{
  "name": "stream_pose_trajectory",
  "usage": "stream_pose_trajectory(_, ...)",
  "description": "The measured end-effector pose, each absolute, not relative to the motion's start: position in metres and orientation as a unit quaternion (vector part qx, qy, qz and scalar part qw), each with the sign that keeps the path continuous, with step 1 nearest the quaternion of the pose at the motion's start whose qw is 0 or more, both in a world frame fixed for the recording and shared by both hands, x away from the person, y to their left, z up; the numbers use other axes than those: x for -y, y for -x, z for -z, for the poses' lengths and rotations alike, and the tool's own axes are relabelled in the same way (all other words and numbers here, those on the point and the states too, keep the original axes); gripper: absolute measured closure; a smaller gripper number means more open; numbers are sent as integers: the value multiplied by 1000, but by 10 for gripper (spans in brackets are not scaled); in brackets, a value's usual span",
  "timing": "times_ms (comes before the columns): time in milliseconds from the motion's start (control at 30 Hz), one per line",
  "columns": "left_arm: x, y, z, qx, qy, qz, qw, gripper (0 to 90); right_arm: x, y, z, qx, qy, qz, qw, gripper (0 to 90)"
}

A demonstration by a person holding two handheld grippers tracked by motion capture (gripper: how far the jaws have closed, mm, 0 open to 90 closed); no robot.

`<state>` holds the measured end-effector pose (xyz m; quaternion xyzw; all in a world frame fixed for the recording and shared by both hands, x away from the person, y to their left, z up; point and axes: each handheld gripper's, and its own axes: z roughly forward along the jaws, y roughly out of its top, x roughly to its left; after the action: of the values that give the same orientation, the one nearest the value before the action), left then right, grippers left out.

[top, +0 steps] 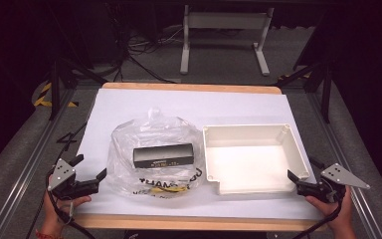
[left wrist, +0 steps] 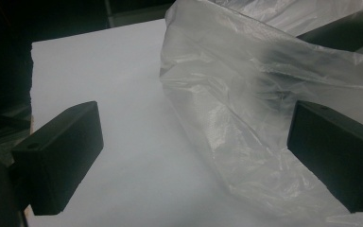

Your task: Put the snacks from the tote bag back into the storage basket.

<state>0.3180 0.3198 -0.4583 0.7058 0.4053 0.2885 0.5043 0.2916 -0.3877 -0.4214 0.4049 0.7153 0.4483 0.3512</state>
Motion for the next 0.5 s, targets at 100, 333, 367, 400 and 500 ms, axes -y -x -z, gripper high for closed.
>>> stream_pose_trajectory(100, -321, -318, 459, -405, -705, -285, 508, 51, 387, -291, 420, -716, -401, -449, 352, 118)
stream_pose_trajectory(333, -320, -318, 459, -398, -711, -279, 509, 52, 384, -291, 414, -718, -397, -450, 352, 137)
stream_pose_trajectory(367, -321, -318, 459, -397, -714, -277, 505, 52, 384, -291, 413, -719, -395, -451, 351, 136)
stream_pose_trajectory(400, -320, -318, 459, -396, -716, -276, 505, 52, 384, -291, 413, -718, -395, -455, 349, 137)
stream_pose_trajectory(500, -319, -319, 459, -390, -721, -275, 502, 53, 381, -290, 407, -720, -391, -452, 352, 140)
